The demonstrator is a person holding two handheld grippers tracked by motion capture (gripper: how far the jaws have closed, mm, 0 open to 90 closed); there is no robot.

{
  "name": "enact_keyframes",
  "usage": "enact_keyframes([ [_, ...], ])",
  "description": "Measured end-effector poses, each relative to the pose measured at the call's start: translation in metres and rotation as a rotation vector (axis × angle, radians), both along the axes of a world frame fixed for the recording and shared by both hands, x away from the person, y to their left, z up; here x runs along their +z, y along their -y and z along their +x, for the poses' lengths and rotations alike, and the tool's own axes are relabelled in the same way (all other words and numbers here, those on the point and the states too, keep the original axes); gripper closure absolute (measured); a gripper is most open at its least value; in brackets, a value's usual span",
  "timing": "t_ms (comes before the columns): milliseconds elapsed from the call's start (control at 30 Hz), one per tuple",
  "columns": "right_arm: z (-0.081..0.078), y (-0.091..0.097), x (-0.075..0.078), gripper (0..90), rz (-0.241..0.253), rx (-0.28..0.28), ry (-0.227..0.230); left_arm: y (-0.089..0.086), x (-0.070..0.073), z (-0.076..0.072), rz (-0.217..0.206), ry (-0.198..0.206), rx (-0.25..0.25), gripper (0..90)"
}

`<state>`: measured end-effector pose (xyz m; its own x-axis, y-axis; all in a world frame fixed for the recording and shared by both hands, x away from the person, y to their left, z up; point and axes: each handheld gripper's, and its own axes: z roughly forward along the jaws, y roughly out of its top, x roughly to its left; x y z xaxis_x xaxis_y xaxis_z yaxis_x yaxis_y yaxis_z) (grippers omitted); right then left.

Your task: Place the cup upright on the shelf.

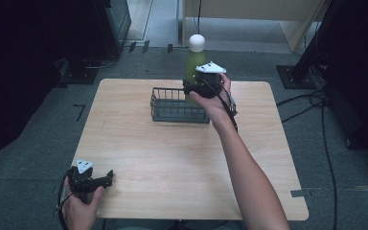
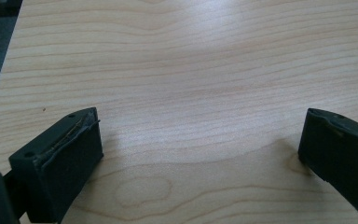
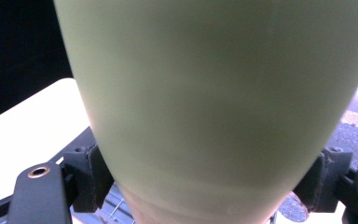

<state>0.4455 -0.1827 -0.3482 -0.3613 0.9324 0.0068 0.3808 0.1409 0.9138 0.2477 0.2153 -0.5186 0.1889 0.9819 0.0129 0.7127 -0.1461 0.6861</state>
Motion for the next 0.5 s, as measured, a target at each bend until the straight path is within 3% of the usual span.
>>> enact_keyframes([
  [500,0.016,0.005,-0.023,20.2,0.001,-0.039,-0.025,0.0,0.0,0.0,0.0,0.0,0.0,0.0],
])
